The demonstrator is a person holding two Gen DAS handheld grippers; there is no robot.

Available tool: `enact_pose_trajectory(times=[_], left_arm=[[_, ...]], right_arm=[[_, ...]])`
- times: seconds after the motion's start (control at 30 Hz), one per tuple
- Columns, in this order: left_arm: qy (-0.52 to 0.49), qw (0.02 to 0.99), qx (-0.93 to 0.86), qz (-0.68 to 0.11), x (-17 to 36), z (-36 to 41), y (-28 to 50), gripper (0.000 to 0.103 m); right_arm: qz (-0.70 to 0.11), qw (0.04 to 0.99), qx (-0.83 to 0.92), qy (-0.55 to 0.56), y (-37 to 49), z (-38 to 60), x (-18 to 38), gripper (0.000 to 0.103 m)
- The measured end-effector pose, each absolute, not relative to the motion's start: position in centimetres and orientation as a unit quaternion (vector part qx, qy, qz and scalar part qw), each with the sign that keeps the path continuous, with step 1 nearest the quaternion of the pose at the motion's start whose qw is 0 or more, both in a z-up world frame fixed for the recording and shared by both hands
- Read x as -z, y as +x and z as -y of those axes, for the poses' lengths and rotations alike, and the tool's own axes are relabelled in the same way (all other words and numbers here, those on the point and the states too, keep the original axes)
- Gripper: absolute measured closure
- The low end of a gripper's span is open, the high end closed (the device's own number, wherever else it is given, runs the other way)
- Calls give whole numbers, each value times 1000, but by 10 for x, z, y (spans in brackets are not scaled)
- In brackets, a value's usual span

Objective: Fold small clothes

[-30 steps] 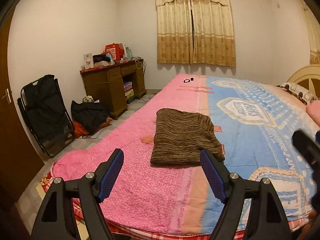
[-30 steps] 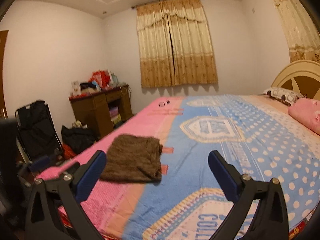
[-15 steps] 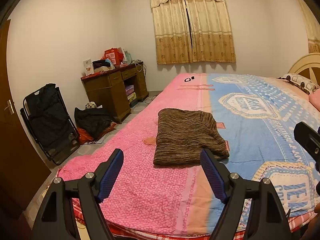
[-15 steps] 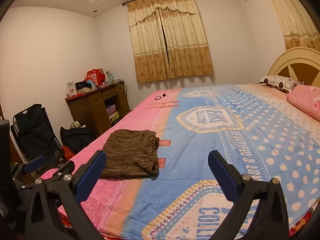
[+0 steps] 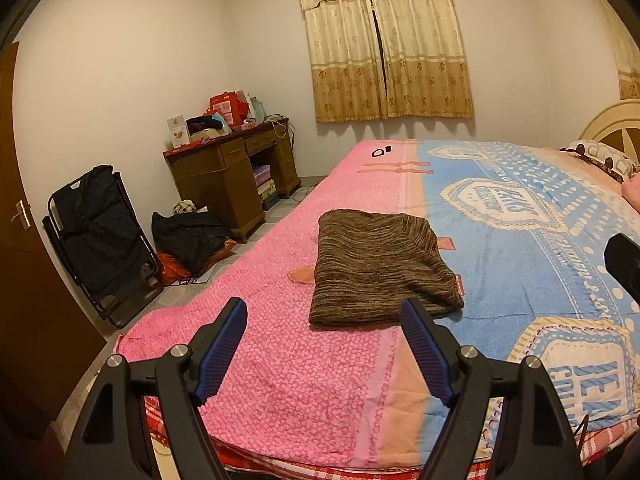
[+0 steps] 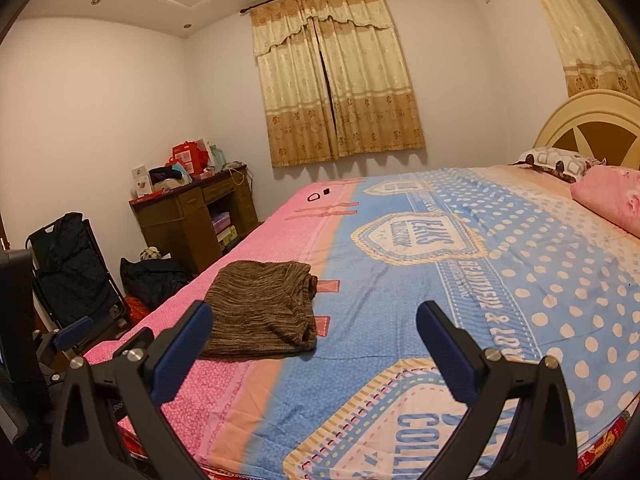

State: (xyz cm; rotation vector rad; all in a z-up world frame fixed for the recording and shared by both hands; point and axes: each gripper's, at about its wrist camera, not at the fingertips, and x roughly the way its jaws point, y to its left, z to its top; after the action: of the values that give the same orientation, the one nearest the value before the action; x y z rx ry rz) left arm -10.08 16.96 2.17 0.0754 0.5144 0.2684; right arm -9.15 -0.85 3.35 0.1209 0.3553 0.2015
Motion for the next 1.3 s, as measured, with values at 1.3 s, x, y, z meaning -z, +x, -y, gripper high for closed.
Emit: enact_pose_trajectory(times=[1.3], left_arm=[[55,957,-138,-249,-15,-171,-100,23]], right_arm=[[-176,977,-96,67,-94,6,-31,0]])
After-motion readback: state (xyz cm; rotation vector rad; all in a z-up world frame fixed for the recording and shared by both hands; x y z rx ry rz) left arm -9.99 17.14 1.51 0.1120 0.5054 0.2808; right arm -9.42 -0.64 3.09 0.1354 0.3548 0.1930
